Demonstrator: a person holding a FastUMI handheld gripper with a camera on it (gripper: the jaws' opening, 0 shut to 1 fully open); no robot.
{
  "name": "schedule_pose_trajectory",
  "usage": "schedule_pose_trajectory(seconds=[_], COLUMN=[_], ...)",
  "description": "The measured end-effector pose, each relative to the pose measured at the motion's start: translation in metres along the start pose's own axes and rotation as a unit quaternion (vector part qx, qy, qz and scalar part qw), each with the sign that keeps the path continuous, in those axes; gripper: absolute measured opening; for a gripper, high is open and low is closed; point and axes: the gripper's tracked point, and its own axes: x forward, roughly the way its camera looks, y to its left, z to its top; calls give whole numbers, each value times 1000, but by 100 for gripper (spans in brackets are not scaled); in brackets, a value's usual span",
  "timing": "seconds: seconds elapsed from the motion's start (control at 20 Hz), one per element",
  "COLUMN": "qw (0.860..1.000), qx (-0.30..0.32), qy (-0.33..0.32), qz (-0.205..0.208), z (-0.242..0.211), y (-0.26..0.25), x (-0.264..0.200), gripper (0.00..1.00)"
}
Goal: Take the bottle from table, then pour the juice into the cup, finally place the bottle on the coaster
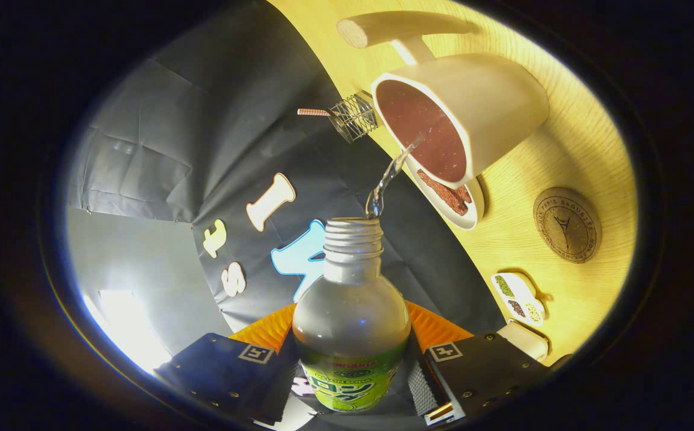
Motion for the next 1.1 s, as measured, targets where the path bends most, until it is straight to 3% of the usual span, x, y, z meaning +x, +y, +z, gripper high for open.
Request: schedule_pose_trajectory(seconds=[1.1], qw=[1000], qx=[13], qy=[-16], qz=[-2], z=[23], y=[6], x=[6], gripper=[78])
